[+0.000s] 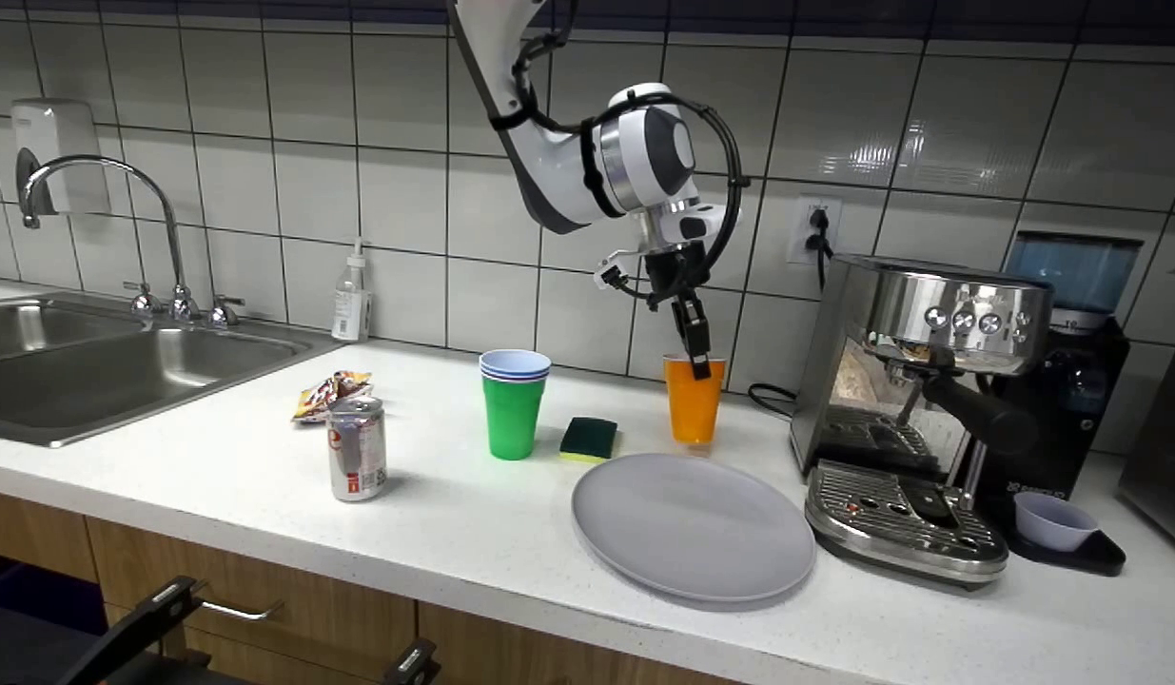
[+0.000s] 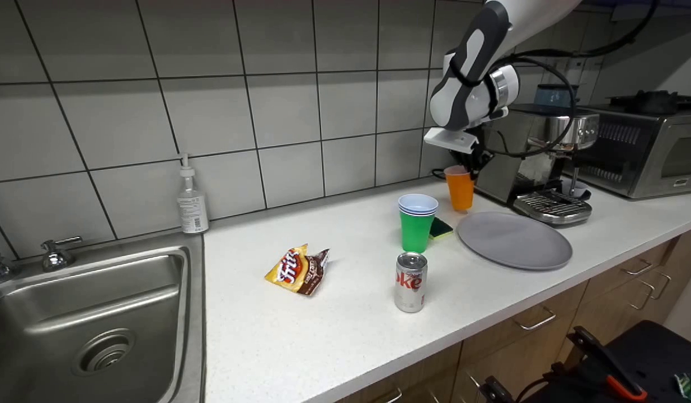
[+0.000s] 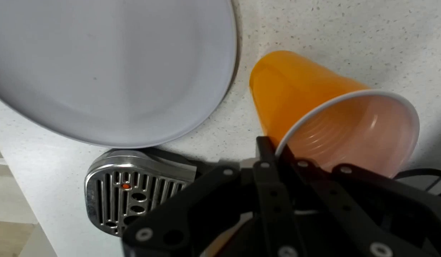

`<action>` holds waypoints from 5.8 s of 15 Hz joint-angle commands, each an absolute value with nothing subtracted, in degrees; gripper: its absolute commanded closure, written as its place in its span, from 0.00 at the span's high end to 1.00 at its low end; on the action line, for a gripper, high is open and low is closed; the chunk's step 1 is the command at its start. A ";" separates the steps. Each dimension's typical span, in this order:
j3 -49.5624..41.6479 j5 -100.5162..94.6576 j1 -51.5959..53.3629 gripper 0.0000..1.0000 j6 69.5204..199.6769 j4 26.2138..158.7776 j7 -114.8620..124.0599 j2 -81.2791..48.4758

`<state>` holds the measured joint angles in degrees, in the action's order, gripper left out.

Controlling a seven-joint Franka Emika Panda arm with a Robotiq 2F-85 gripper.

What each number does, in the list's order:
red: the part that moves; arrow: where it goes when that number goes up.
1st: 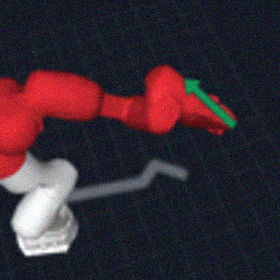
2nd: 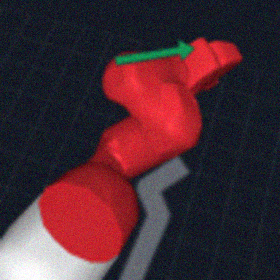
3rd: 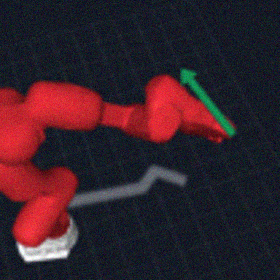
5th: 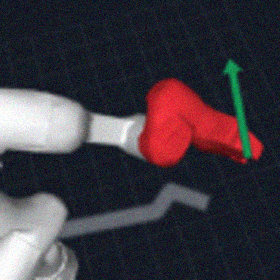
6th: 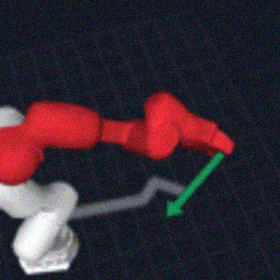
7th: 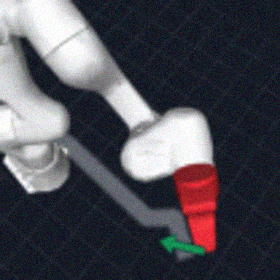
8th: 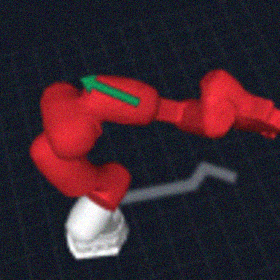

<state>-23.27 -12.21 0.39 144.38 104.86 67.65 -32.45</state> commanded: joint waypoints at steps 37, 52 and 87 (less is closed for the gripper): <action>-29.64 -32.37 12.65 0.01 163.05 137.91 70.39 1.65; -14.79 -20.02 4.05 0.01 161.20 147.59 59.54 12.89; -0.59 -16.37 -7.88 0.01 156.15 144.14 55.57 6.05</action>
<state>-1.94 -13.45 -6.27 156.89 145.52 52.86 6.92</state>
